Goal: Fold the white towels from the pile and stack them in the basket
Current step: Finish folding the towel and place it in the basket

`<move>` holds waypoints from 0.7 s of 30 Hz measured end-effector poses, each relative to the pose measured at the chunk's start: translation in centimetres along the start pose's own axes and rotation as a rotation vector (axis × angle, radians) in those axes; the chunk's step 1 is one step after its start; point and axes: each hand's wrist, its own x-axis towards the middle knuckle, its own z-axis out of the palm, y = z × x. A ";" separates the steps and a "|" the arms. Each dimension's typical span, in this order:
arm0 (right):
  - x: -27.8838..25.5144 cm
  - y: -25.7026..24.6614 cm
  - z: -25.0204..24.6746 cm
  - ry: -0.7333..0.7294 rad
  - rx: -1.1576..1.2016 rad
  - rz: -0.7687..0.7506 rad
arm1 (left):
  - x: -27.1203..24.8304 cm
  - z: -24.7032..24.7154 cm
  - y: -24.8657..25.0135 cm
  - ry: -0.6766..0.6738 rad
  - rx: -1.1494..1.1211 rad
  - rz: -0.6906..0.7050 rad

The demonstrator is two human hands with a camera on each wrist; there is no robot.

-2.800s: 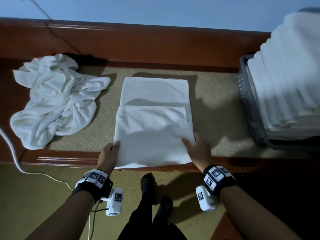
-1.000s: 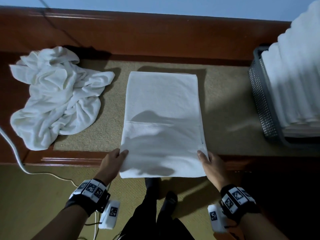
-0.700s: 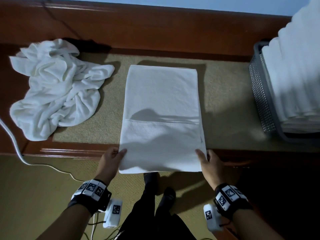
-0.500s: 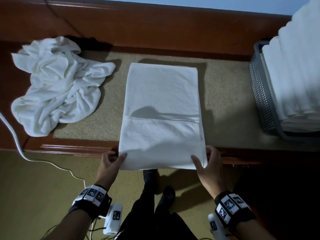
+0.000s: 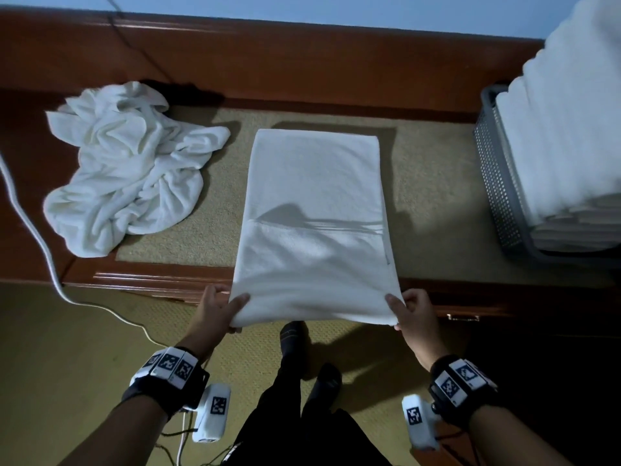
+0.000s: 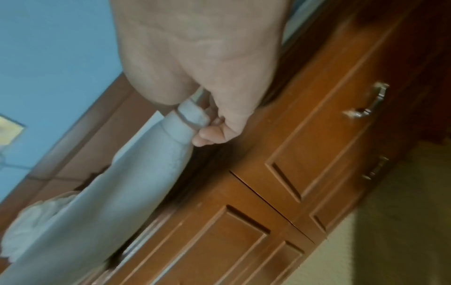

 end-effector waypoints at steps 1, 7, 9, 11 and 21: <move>-0.4 -0.6 -0.6 -0.018 -0.001 -0.020 | -0.4 -0.4 0.4 -0.006 0.007 0.012; -3.6 -3.7 -2.8 -0.225 -0.112 -0.134 | -2.9 -2.4 3.4 -0.073 0.136 0.078; -3.3 -5.8 -3.3 -0.284 -0.043 -0.137 | -3.4 -2.7 6.5 -0.103 0.124 0.150; -1.8 -8.2 -4.2 -0.343 0.057 -0.083 | -3.3 -3.1 10.5 -0.122 0.100 0.196; 9.2 -19.7 -3.6 -0.349 -0.112 -0.270 | 9.0 -2.4 22.0 -0.131 0.122 0.240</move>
